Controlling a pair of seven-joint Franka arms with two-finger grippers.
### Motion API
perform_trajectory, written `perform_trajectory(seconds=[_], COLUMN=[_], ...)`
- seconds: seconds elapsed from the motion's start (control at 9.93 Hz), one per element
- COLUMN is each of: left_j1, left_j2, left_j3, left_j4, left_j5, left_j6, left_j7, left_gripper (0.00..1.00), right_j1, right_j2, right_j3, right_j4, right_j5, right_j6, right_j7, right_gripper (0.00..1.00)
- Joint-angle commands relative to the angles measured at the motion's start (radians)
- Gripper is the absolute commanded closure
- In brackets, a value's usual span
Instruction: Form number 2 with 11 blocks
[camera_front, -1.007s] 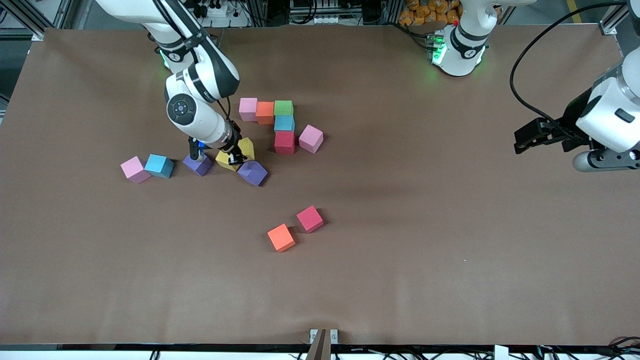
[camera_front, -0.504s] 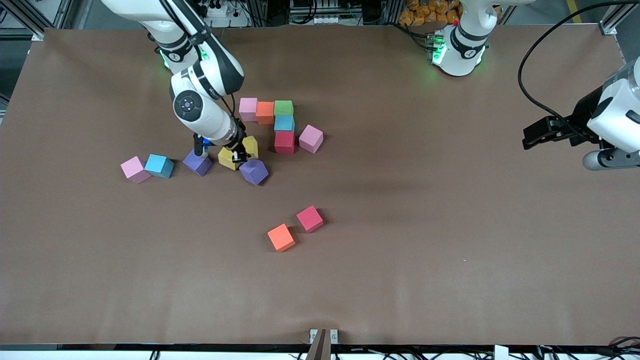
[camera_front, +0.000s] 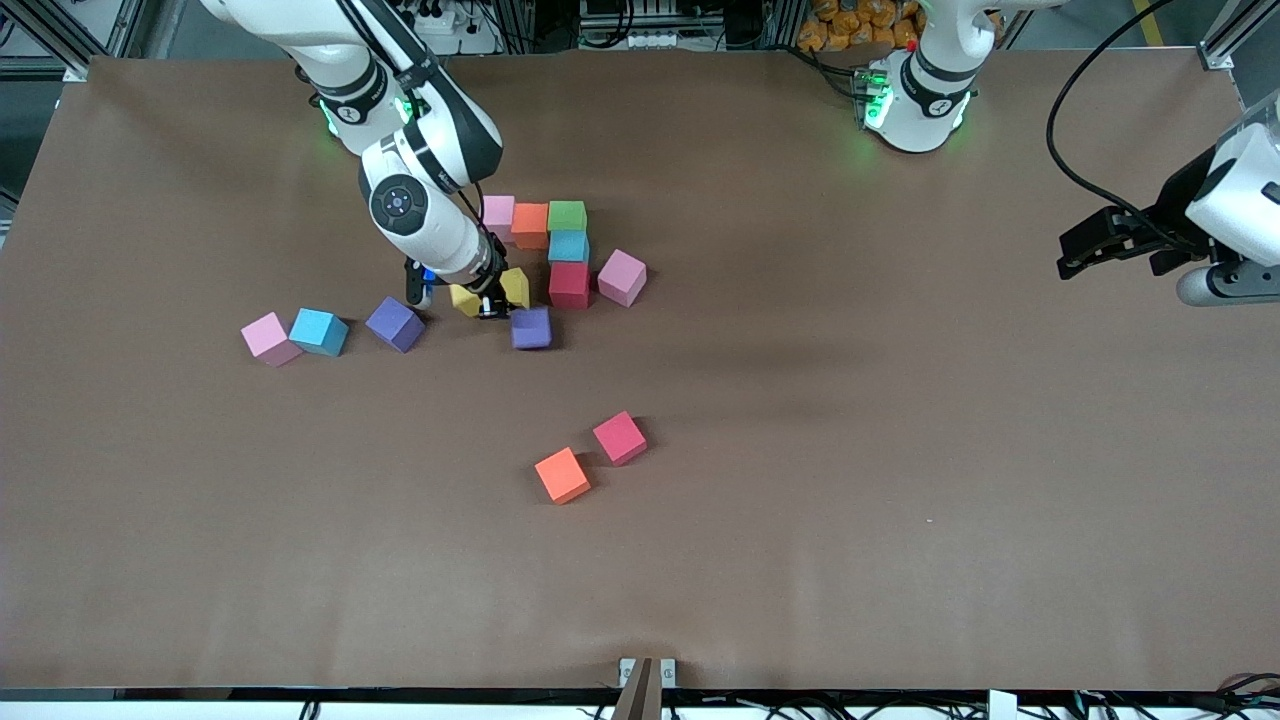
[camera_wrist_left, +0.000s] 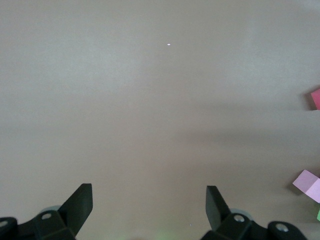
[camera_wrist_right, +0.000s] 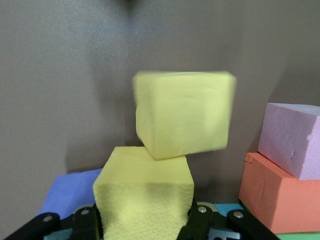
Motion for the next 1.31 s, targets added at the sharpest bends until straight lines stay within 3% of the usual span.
perform_trajectory(seconds=[0.0,0.7,1.21], left_j1=[0.007,-0.002,-0.002], left_j2=[-0.025,-0.026,-0.026], left_j3=[-0.001,-0.01,-0.01], left_j4=[-0.028,-0.025,-0.024], left_j5=[-0.016,-0.015,-0.015], left_j6=[0.008,0.002,0.002], left_j7=[0.012,-0.007,-0.007], left_gripper=[0.0,0.0,0.0], right_j1=[-0.006,0.046,0.046], right_j2=[0.022,0.059,0.054], right_j3=[0.005,0.008,0.044], right_j4=[-0.006,-0.021,-0.07], right_j5=[0.003,0.006,0.006], right_j6=[0.05,0.09,0.154], right_j7=[0.021,0.118,0.155], right_gripper=[1.0,1.0,1.0])
